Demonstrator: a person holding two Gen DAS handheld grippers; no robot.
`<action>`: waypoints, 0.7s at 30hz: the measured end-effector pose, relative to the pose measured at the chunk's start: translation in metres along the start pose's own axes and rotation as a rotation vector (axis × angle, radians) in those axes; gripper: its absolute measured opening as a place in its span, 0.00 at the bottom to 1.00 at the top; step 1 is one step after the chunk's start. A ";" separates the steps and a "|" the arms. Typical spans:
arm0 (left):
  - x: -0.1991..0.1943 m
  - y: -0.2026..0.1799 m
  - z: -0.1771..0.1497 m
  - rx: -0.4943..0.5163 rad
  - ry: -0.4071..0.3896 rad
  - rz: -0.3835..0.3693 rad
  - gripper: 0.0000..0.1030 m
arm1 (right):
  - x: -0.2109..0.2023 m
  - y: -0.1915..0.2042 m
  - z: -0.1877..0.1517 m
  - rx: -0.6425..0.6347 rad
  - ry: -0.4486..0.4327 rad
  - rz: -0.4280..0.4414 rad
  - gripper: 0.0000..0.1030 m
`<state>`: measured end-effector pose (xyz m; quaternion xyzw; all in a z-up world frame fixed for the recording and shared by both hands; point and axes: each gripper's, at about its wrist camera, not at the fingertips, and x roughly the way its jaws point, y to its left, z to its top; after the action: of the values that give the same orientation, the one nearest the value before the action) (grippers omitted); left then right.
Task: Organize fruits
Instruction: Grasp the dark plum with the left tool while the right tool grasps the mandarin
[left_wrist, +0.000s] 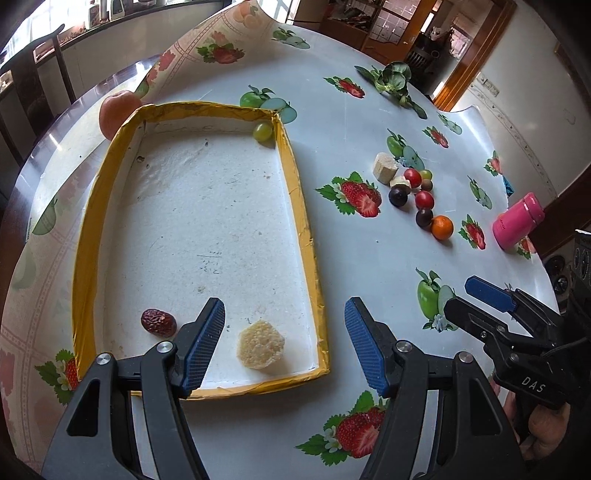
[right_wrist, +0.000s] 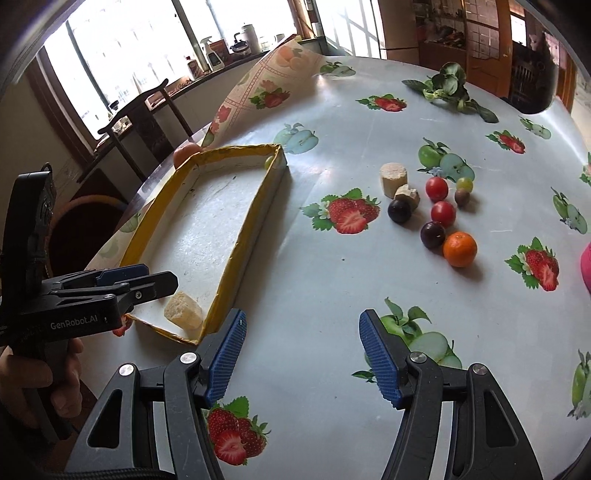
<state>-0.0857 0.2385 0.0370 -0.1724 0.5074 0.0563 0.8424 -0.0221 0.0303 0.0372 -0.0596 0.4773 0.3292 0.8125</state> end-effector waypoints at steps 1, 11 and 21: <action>0.001 -0.005 0.002 0.007 0.001 -0.006 0.65 | -0.001 -0.006 0.000 0.012 -0.002 -0.007 0.64; 0.022 -0.056 0.022 0.077 0.011 -0.050 0.65 | -0.002 -0.064 -0.001 0.112 -0.022 -0.086 0.63; 0.062 -0.088 0.074 0.088 0.016 -0.051 0.65 | 0.023 -0.117 0.021 0.180 -0.032 -0.146 0.53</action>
<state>0.0292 0.1771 0.0346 -0.1487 0.5113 0.0110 0.8464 0.0706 -0.0411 0.0047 -0.0156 0.4865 0.2259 0.8438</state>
